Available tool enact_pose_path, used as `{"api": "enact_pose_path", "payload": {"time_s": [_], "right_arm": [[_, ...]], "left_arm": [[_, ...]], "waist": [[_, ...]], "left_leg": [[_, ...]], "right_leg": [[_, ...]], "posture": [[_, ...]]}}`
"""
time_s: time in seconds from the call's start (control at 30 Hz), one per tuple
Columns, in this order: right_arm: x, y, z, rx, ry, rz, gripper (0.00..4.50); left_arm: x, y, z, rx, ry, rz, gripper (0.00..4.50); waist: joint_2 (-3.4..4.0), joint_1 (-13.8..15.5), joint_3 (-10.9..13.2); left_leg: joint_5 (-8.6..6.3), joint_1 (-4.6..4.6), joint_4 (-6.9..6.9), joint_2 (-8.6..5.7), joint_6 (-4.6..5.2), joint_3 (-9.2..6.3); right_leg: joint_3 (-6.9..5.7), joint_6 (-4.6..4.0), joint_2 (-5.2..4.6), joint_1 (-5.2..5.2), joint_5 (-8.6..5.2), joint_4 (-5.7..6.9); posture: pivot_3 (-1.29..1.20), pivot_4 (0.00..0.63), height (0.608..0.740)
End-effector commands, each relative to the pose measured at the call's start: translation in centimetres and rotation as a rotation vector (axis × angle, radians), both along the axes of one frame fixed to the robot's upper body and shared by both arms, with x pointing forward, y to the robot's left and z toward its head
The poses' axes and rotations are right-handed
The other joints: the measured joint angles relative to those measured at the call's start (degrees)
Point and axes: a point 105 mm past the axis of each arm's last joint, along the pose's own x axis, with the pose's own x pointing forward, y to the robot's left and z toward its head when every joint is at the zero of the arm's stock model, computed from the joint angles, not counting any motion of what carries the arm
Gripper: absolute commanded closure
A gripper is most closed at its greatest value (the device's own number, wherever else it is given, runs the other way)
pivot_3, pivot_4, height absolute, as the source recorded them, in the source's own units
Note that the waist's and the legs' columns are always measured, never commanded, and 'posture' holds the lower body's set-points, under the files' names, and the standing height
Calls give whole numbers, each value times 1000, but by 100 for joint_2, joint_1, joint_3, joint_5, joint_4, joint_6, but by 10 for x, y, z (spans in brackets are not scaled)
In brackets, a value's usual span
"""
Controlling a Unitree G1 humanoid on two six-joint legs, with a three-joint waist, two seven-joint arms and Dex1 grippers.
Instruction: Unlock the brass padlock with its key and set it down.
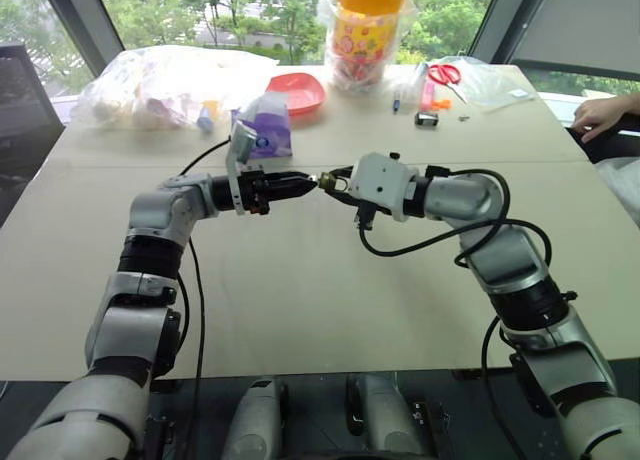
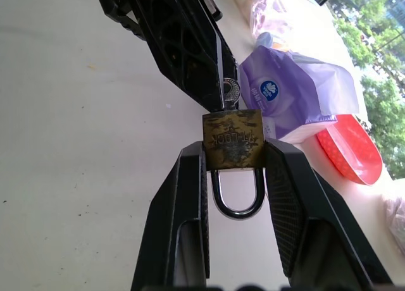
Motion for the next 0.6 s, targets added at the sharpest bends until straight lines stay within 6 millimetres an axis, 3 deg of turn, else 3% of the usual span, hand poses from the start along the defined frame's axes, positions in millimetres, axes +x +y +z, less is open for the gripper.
{"api": "enact_pose_path", "payload": {"time_s": [0.03,0.23,0.27,0.37,0.6], "right_arm": [[-7,5,11,14,-46,30,3822],[-8,5,8,-1,-40,35,3822],[-8,4,8,0,-40,34,3822],[-7,5,10,12,-37,33,3822],[-6,7,12,34,-27,32,3822]], "left_arm": [[0,0,17,-11,-72,5,3004],[-2,-3,13,52,-138,-15,3004],[-3,-4,12,70,-159,-25,3508],[-8,-8,5,165,-247,-59,4415],[-18,-10,-10,355,-446,-126,4415]], "waist": [[0,0,0],[0,0,0],[0,2,0],[0,5,0],[0,-3,0]], "left_leg": [[0,0,0,0,0,0],[0,0,0,0,0,0],[0,0,0,0,0,0],[0,0,0,0,0,0],[0,0,-1,1,0,1]], "right_leg": [[0,0,0,0,0,0],[0,0,0,0,0,0],[0,0,0,0,0,0],[0,-1,0,0,0,-1],[0,-8,0,-2,-4,0]], "posture": [[0,150,740],[0,150,740],[0,150,740],[0,150,740],[0,150,740]]}}
